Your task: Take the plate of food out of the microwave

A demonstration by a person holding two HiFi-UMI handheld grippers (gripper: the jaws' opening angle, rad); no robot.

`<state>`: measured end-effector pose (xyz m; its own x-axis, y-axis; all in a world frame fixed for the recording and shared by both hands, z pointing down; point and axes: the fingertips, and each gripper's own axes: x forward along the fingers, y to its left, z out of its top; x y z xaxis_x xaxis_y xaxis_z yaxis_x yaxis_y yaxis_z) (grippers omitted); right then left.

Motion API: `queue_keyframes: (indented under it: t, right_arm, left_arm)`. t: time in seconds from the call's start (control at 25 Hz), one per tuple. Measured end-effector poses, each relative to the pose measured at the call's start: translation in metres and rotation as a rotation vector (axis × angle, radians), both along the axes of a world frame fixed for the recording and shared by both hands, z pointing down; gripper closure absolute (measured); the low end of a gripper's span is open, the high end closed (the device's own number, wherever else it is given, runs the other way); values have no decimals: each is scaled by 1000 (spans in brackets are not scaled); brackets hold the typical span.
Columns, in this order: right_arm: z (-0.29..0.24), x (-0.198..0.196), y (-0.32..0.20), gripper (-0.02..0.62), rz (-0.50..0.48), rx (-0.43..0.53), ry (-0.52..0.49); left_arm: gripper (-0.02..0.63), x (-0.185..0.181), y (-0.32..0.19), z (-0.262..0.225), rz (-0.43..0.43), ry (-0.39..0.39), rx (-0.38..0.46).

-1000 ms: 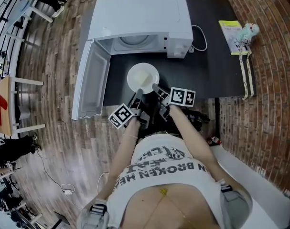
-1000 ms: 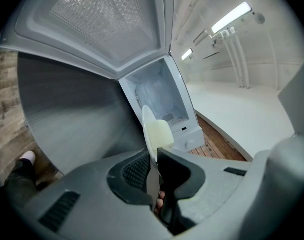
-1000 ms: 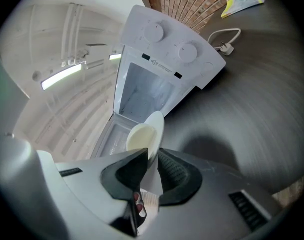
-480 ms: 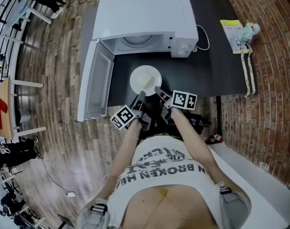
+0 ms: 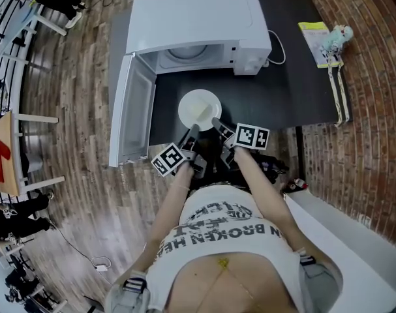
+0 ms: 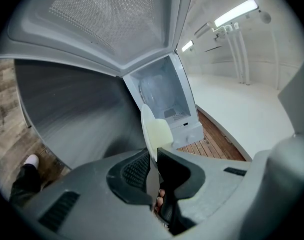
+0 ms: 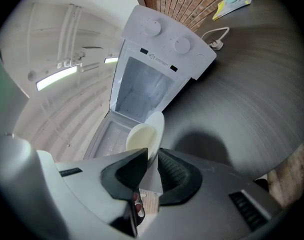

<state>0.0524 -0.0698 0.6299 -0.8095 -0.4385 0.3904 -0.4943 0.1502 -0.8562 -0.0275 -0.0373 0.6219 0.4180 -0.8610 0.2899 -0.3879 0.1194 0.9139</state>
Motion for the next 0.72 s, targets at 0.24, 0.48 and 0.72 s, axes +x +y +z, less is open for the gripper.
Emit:
queue_keyframes:
  t: [0.24,0.48,0.72]
  right_arm:
    - [0,-5,1,534,-8,1,2]
    - [-1,-8,3,534,-14,-1,2]
    - [-1,-10,0,535,-17,1,-3]
  left_arm:
    - [560,-5,2,0,-5,0,4]
    - [560,-8,4,-1,-13,-2,4]
    - [560,-9,3,0,-19,-1,7]
